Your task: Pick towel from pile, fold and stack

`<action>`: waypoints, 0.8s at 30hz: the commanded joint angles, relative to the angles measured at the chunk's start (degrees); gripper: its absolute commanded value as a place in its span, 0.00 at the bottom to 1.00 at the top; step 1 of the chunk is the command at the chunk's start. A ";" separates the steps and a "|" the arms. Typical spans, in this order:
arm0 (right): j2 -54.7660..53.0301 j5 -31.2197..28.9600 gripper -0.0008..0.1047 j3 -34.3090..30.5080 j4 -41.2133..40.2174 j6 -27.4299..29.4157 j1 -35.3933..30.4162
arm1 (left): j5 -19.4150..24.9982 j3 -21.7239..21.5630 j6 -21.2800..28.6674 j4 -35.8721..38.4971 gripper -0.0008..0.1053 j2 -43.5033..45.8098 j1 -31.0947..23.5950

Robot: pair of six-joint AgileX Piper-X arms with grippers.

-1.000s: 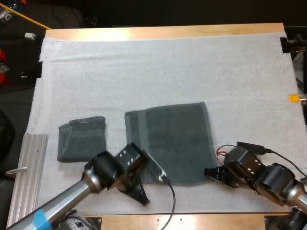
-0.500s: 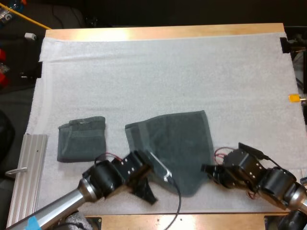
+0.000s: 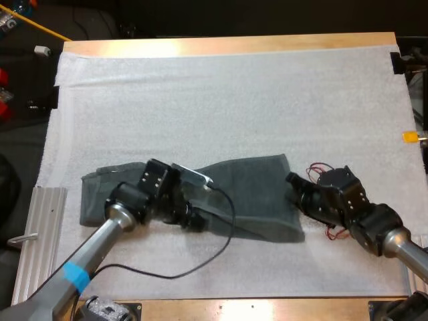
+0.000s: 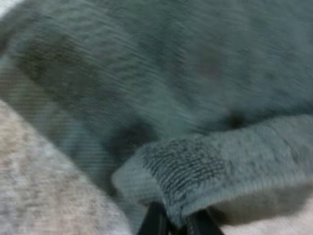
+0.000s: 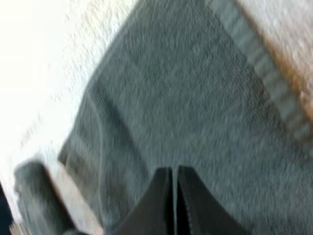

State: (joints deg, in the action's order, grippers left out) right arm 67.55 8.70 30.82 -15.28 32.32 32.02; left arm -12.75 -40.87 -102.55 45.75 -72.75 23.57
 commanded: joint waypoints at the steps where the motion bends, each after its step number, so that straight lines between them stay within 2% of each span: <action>1: 0.96 1.42 0.01 0.42 2.34 -0.43 -1.13 | -0.44 -0.32 0.59 -0.57 0.01 -0.61 -1.08; 8: 2.73 4.13 0.01 0.42 5.22 1.31 -2.13 | -1.99 -0.32 2.06 -1.68 0.01 -2.48 -2.81; 17: 2.73 5.47 0.01 0.42 3.01 18.04 -2.13 | -2.09 -0.32 2.18 -3.57 0.01 -2.59 -2.81; 20: 2.73 5.46 0.06 0.42 -0.32 23.11 -2.13 | -2.14 -0.32 2.18 -3.38 0.01 -2.59 -2.81; 24: 2.73 5.55 0.25 0.42 -5.69 28.29 -2.13 | -2.51 -0.32 2.18 -3.15 0.01 -2.59 -2.81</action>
State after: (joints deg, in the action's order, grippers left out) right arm 70.44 13.85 30.82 -19.54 58.90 30.13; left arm -14.99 -40.87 -100.36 42.28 -75.31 20.78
